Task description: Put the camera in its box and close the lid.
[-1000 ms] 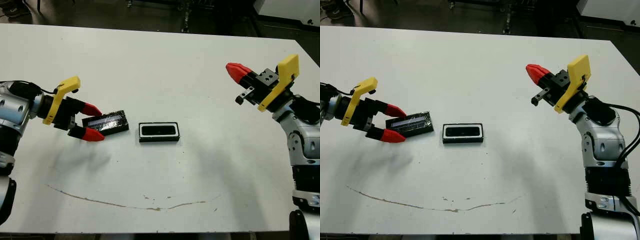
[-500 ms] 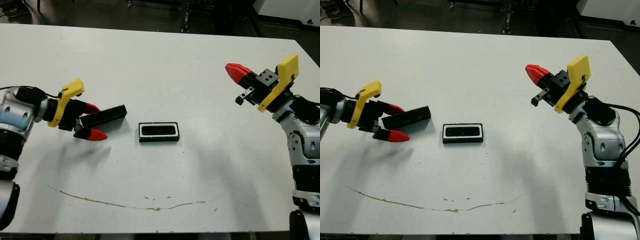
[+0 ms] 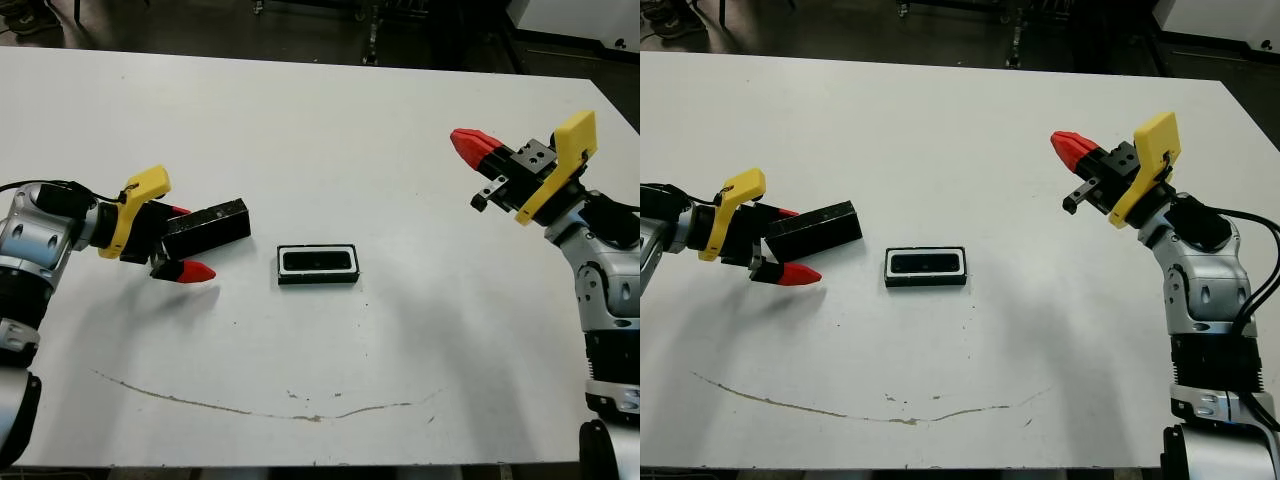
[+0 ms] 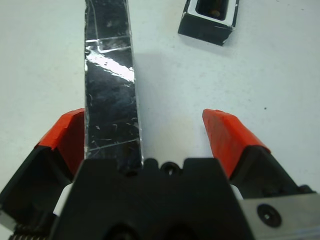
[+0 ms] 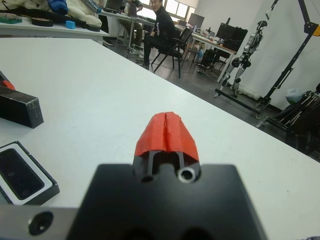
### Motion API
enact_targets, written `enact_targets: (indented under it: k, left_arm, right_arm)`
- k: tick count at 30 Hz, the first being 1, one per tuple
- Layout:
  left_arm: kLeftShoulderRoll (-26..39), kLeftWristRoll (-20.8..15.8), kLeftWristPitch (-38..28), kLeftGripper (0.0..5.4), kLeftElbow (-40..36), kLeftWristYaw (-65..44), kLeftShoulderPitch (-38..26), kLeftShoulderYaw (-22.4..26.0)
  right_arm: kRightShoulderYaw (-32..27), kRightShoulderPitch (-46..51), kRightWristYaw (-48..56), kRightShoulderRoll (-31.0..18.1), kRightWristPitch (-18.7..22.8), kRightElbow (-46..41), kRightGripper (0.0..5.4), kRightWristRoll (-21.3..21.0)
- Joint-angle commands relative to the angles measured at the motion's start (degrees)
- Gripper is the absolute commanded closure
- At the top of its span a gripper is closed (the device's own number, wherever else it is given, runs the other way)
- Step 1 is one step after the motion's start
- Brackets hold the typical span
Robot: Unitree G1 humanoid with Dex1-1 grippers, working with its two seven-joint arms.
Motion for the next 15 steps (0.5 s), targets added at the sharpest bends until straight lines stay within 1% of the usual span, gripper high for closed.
enact_targets:
  k: [1, 5, 8, 10, 13, 15]
  left_arm:
    - [-0.14, 0.61, 0.92, 0.00, 0.24, -0.50, -0.04, -0.26]
    - [0.11, 1.02, -2.45, 0.00, -1.37, 0.59, 0.78, 0.22]
    - [0.86, 0.60, -3.47, 0.00, -4.50, 1.28, 1.23, 0.96]
    - [1.50, -0.68, -1.95, 0.00, -8.62, 1.92, 1.73, 2.41]
    - [2.42, -3.26, 2.02, 0.00, -14.34, 1.73, 1.88, 4.56]
    - [3.28, -4.97, 4.81, 0.00, -18.52, 1.95, 2.26, 5.83]
  right_arm:
    - [0.05, 0.64, 0.27, -1.03, 1.09, -0.13, 5.39, 0.25]
    - [0.04, 0.67, 0.63, -1.01, 0.52, 0.03, 5.39, 0.24]
    - [-0.08, 0.72, 0.56, -0.90, 0.40, 0.26, 5.39, 0.23]
    - [-0.18, 0.70, 0.80, -0.86, 0.36, 0.54, 5.39, 0.37]
    - [-0.18, 0.63, 1.24, -0.89, -0.73, 1.25, 5.39, 0.14]
    - [-0.31, 0.61, 1.22, -0.83, 0.06, 1.27, 5.39, 0.54]
